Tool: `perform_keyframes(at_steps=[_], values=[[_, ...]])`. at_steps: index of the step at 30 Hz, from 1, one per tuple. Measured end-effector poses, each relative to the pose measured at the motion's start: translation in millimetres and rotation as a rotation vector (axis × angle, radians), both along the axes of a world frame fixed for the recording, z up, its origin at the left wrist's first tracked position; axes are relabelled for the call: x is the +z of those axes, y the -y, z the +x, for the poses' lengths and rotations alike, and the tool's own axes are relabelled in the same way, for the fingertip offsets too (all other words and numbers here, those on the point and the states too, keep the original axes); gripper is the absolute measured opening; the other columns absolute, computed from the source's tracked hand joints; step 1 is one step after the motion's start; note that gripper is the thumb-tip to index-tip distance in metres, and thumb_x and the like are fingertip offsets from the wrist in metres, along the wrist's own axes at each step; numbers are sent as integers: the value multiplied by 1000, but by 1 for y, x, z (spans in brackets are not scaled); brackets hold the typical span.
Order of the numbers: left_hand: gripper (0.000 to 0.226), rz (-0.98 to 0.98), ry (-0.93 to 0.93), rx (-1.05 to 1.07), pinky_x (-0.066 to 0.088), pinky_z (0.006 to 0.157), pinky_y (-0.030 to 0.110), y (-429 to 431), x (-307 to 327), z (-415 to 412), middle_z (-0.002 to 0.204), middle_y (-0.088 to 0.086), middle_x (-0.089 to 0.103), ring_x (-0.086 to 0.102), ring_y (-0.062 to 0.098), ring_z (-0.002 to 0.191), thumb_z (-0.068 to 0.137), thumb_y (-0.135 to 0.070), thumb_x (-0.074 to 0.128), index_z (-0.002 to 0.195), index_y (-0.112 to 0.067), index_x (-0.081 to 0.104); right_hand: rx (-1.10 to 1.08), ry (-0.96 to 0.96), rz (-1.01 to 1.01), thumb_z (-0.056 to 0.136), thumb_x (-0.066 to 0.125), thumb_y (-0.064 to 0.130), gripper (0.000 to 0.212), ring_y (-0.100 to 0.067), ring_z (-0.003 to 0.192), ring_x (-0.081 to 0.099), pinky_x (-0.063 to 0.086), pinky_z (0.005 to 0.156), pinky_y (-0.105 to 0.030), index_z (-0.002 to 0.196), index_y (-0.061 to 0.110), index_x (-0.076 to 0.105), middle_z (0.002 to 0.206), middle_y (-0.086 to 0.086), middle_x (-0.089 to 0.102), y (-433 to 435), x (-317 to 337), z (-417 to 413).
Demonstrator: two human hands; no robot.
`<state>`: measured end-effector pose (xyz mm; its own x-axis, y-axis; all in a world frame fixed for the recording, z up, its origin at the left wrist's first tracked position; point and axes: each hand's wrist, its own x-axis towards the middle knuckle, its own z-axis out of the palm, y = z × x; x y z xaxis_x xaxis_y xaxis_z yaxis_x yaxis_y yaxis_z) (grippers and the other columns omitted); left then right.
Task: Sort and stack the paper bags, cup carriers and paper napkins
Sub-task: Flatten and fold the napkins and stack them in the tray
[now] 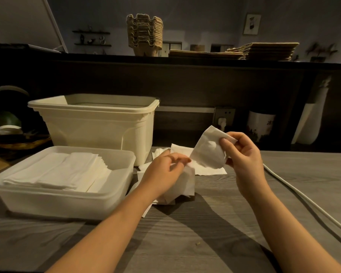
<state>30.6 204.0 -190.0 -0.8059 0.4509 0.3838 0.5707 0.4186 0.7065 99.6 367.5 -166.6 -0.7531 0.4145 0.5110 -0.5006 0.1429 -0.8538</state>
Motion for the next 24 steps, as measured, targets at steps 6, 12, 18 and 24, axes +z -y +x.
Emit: perform_keyframes(at_steps=[6,12,18,24], values=[[30,359,221,-110,45,93,41,-1,7,13,99,0,61,56,22,103,86,-54,30,87,-35,52,320,174,180,79,63,21,11,-5,72,65,53,60,-19,88,16,59,77,8,67,14,-4,5],[43,416,193,-249,47,79,13,-2,6,17,93,-9,60,57,4,92,80,-54,22,96,-32,55,152,152,284,87,61,12,10,-1,70,64,53,56,-19,86,20,55,78,5,64,21,-11,-1],[8,238,71,-188,45,70,12,-6,4,18,100,-20,45,49,4,96,93,-33,48,99,-39,46,-23,66,405,83,65,14,16,-5,82,54,47,64,-18,79,27,57,84,9,59,17,-18,-8],[35,256,82,-236,50,68,9,-5,-2,14,103,-20,43,49,0,96,97,-11,47,102,-44,34,-77,22,386,82,67,15,20,9,86,50,48,72,-14,79,32,56,98,10,51,15,-18,-10]])
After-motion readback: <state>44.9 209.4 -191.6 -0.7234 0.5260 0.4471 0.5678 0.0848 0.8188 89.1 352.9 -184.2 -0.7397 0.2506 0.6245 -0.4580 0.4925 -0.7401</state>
